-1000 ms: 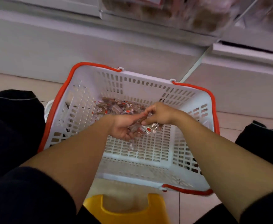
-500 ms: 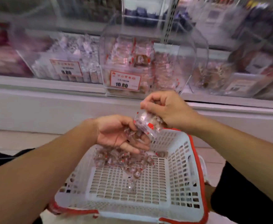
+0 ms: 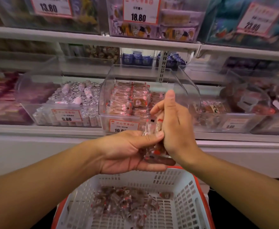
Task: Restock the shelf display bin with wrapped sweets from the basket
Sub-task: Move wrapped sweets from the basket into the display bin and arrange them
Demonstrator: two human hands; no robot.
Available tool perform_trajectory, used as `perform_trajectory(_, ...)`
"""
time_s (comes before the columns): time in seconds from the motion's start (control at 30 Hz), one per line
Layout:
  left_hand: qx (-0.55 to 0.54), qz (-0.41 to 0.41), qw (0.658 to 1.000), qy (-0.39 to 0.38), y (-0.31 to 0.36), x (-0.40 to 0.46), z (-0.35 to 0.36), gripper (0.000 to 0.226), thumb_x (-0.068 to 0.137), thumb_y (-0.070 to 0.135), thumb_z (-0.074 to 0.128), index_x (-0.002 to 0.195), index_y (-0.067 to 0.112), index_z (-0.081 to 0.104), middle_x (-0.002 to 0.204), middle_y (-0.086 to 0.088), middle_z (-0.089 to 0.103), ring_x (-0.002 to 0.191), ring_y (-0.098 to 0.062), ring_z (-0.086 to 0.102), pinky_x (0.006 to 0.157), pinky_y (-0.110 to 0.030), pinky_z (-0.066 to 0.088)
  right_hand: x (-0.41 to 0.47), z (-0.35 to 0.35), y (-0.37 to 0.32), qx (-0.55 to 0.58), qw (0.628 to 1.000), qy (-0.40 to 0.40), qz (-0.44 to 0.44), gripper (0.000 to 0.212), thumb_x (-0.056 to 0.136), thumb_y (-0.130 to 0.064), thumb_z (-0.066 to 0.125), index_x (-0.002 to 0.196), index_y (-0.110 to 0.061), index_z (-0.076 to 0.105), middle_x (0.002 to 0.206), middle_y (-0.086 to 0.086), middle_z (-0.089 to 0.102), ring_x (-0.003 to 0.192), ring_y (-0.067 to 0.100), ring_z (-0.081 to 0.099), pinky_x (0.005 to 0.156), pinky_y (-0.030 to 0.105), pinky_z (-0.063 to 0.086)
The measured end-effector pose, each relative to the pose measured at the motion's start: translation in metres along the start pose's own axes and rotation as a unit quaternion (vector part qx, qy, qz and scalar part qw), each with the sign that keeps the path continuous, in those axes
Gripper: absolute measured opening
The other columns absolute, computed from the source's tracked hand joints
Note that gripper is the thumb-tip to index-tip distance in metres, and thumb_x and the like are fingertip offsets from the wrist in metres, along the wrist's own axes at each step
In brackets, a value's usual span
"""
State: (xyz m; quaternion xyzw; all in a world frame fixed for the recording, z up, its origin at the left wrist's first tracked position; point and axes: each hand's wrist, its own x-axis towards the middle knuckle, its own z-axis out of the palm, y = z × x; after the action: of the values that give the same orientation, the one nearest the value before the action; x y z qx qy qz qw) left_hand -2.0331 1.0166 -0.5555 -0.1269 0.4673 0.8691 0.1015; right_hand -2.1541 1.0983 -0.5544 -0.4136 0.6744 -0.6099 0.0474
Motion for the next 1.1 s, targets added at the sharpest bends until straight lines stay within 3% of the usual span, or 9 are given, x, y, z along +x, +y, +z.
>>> perform_trajectory(0.17,0.047,0.000,0.998,0.030,0.018,-0.001,-0.009,0.018,0.078,0.027,0.074,0.088,0.012,0.077,0.091,-0.015,0.072,0.092,-0.029,0.073,0.068,-0.027,0.061,0.019,-0.010,-0.003,-0.019,0.989,-0.149,-0.003,0.072,0.091,-0.068,0.015,0.089,-0.021,0.070,0.076,-0.020,0.065,0.076,-0.006,0.060,0.073,0.013,0.042)
perform_trajectory(0.33,0.197,0.010,0.978,0.062,0.032,-0.004,-0.014,0.016,0.082,-0.006,0.067,0.078,0.009,0.069,0.077,-0.010,0.068,0.079,-0.023,0.073,0.054,-0.021,0.056,0.030,-0.041,-0.011,-0.033,0.912,-0.407,0.030,0.044,0.091,-0.033,0.066,0.133,-0.028,0.057,0.123,-0.012,0.066,0.111,0.002,0.063,0.094,0.023,0.051)
perform_trajectory(0.5,0.398,0.010,0.909,0.126,0.038,-0.003,-0.006,0.034,0.071,-0.009,0.073,0.094,0.010,0.057,0.075,-0.008,0.068,0.061,-0.016,0.067,0.049,-0.024,0.051,0.030,-0.047,-0.016,-0.089,0.909,-0.408,-0.018,0.050,0.074,-0.012,0.085,0.119,-0.021,0.065,0.109,-0.002,0.069,0.100,0.016,0.067,0.090,0.042,0.055)
perform_trajectory(0.6,0.456,0.034,0.874,0.166,0.039,-0.001,-0.004,0.054,0.066,-0.004,0.077,0.111,0.012,0.052,0.076,-0.007,0.069,0.057,-0.015,0.066,0.046,-0.027,0.048,0.032,-0.042,-0.019,-0.148,0.892,-0.422,-0.062,0.042,0.072,-0.015,0.088,0.110,-0.019,0.070,0.102,-0.007,0.067,0.095,0.014,0.066,0.087,0.039,0.053)
perform_trajectory(0.8,0.381,0.127,0.899,0.171,0.067,-0.020,-0.017,0.074,0.062,0.039,0.090,0.122,0.028,0.049,0.091,0.003,0.074,0.077,-0.017,0.073,0.051,-0.025,0.053,0.058,-0.040,-0.033,-0.156,0.919,-0.353,-0.085,0.032,0.069,-0.033,0.084,0.097,-0.025,0.071,0.091,-0.008,0.072,0.077,0.011,0.069,0.067,0.027,0.058)
perform_trajectory(0.87,0.354,0.235,0.859,0.286,0.076,-0.021,-0.029,0.055,0.075,0.050,0.076,0.119,0.027,0.053,0.094,0.002,0.073,0.085,-0.018,0.072,0.061,-0.030,0.059,0.081,-0.034,-0.027,-0.162,0.944,-0.283,-0.056,0.028,0.070,-0.035,0.083,0.093,-0.026,0.071,0.086,-0.009,0.073,0.071,0.007,0.068,0.061,0.019,0.055)
perform_trajectory(0.93,0.392,0.329,0.760,0.402,0.079,-0.020,-0.044,0.021,0.092,0.034,0.064,0.109,0.025,0.057,0.094,0.000,0.069,0.088,-0.014,0.068,0.072,-0.029,0.059,0.105,-0.022,-0.015,-0.257,0.935,-0.243,-0.027,0.022,0.072,-0.035,0.083,0.086,-0.025,0.070,0.076,-0.007,0.071,0.061,0.003,0.063,0.053,0.016,0.048)
perform_trajectory(1.0,0.466,0.356,0.676,0.446,0.078,-0.019,-0.053,0.009,0.095,0.023,0.060,0.103,0.026,0.057,0.092,0.007,0.064,0.087,-0.001,0.061,0.071,-0.010,0.050,0.121,-0.005,0.002,-0.331,0.908,-0.257,0.007,0.023,0.075,-0.033,0.082,0.084,-0.014,0.071,0.074,0.001,0.068,0.062,0.009,0.058,0.054,0.024,0.044)
perform_trajectory(1.1,0.531,0.349,0.633,0.442,0.076,-0.017,-0.059,0.010,0.096,0.020,0.058,0.104,0.025,0.058,0.089,0.015,0.061,0.085,0.008,0.056,0.066,-0.002,0.042,0.131,0.020,0.025,-0.380,0.874,-0.300,0.034,0.034,0.078,-0.028,0.080,0.083,0.003,0.065,0.078,0.014,0.058,0.070,0.019,0.051,0.061,0.033,0.042)
